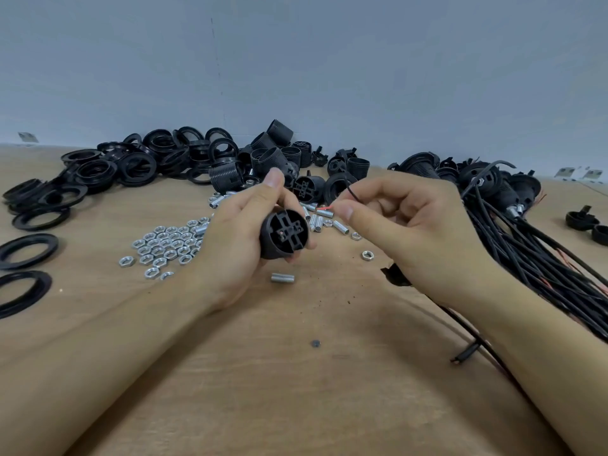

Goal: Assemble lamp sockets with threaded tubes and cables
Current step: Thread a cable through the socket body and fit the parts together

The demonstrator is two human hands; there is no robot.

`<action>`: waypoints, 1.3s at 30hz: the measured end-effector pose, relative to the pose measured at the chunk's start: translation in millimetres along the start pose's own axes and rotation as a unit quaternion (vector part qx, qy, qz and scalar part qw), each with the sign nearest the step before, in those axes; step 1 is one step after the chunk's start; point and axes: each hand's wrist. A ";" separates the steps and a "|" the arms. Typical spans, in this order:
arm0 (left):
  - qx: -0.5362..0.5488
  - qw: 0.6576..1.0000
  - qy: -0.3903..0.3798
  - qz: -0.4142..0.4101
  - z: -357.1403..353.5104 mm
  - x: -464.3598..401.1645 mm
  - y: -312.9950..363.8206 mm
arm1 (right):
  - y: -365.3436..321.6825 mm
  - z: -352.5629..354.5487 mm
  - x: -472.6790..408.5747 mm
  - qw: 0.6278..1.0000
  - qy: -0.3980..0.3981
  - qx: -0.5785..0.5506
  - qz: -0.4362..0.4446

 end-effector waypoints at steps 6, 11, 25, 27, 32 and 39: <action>0.017 1.000 0.010 0.007 1.5 -1.2 0.7 | -5.4 -7.8 5.7 0.997 0.003 0.028 0.072; 0.004 1.000 0.009 0.008 0.5 -1.4 -1.3 | -4.2 -13.4 8.1 0.992 0.019 0.085 0.087; -0.002 1.000 0.008 0.004 -1.4 -0.6 -3.9 | -0.8 -16.5 8.3 0.989 0.002 0.132 0.069; -0.009 1.000 0.010 0.007 -1.6 -0.3 -4.3 | -1.5 -16.5 8.4 0.989 -0.004 0.132 0.071; -0.034 0.999 0.020 0.004 -2.2 -0.1 -5.2 | -2.5 -18.9 9.6 0.976 0.006 0.194 0.094; -0.056 0.998 0.026 0.003 -4.9 1.3 -3.9 | -1.1 -20.0 9.4 0.974 -0.005 0.210 0.089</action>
Point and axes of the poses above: each hand's wrist, its own x-axis away from the middle knuckle, its own z-axis out of the back of the hand, y = z × x, and after that the axes turned 3 degrees about -z, right-handed
